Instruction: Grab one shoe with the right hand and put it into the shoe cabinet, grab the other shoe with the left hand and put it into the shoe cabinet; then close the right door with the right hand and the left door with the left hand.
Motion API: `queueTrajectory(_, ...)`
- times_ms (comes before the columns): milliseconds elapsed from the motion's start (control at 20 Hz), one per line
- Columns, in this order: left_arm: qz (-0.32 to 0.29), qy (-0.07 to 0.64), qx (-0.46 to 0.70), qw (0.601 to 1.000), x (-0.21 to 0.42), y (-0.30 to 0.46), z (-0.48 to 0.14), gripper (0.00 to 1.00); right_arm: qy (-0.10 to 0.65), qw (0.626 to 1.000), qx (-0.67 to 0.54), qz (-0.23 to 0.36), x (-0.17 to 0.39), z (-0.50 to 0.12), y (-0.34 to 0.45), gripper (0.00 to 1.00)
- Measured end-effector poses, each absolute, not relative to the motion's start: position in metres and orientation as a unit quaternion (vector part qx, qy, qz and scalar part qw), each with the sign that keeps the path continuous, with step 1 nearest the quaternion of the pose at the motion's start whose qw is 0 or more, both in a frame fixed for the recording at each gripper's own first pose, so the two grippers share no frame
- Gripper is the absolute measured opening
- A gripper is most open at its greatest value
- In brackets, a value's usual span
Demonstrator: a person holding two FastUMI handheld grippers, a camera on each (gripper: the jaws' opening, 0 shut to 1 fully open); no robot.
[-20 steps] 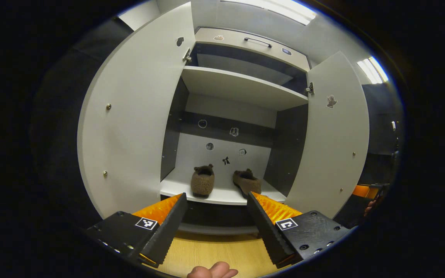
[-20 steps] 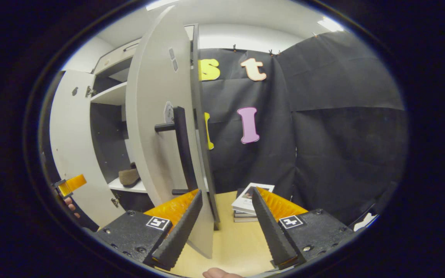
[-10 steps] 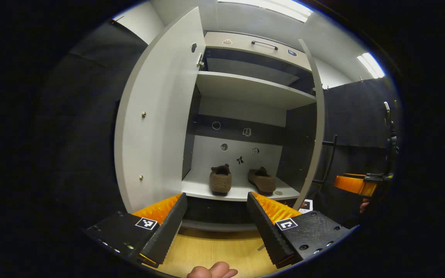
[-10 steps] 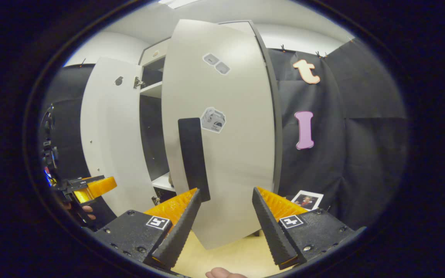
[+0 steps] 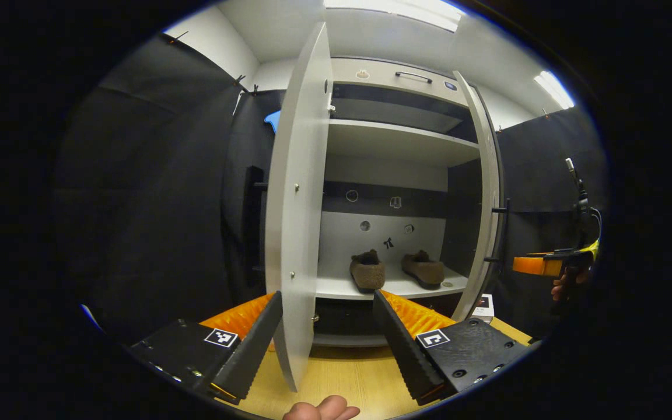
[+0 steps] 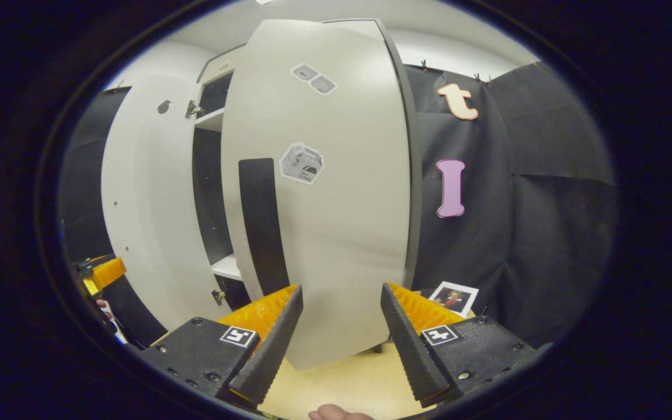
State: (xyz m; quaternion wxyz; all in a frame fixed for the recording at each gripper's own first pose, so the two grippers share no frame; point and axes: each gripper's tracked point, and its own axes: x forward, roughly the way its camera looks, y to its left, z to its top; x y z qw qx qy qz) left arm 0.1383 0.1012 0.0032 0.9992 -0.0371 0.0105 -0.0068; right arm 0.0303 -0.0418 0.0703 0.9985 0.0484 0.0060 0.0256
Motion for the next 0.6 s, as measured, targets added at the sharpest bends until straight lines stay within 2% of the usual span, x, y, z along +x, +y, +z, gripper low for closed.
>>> queueTrajectory(250, 0.040, 0.000, -0.037, 0.999, 0.119, 0.151, 0.007, 0.95, 0.034, 0.998, 0.040, 0.030, 0.044, 0.053, -0.022, 0.89)
queueTrajectory(400, 0.065, 0.019, -0.046, 0.997, 0.120, 0.179, -0.014, 0.95, 0.042, 0.997, 0.050, 0.032, 0.046, 0.051, -0.007, 0.89)
queueTrajectory(600, 0.076, 0.025, -0.050, 0.996, 0.129, 0.203, -0.025, 0.95, 0.049, 0.998, 0.043, 0.023, 0.044, 0.048, -0.002, 0.89)
